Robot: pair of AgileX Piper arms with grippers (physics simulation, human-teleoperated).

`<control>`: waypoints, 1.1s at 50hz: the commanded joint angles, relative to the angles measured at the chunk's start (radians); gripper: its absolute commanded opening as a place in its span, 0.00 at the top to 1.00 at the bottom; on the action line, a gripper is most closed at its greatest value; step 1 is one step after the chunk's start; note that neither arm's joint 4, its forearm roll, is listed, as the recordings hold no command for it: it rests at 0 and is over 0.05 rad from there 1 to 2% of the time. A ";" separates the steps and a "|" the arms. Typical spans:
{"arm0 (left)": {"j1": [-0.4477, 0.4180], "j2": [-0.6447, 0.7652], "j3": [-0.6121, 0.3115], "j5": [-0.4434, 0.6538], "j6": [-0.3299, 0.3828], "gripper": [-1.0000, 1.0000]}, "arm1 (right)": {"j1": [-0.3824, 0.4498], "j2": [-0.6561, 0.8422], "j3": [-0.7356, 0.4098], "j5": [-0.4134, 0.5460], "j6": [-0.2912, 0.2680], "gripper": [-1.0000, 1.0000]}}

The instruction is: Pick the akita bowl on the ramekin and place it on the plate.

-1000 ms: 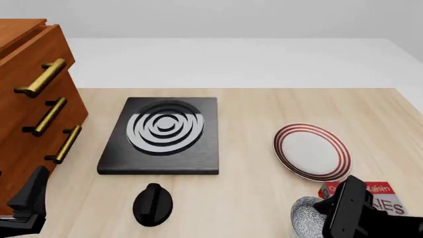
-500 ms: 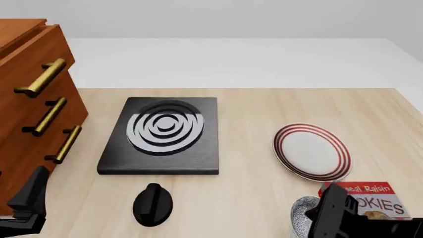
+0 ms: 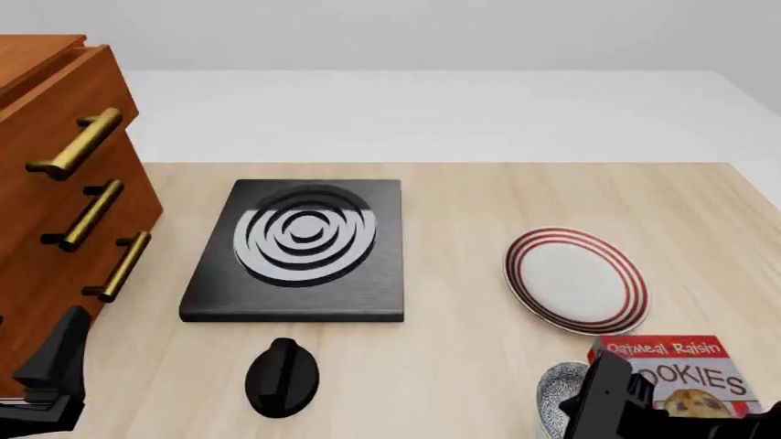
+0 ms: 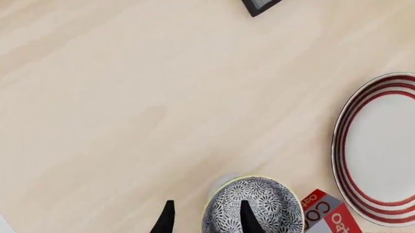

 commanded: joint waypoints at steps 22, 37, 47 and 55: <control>0.000 0.000 0.000 0.000 0.000 0.00 | 0.024 0.070 0.035 -0.064 0.049 0.00; 0.000 0.000 0.000 0.000 0.000 0.00 | -0.030 -0.068 -0.047 0.127 -0.045 1.00; 0.000 0.000 0.000 0.000 0.000 0.00 | -0.071 -0.142 -0.104 0.245 -0.104 1.00; 0.000 0.000 0.000 0.000 0.000 0.00 | -0.107 -0.182 -0.143 0.309 -0.150 1.00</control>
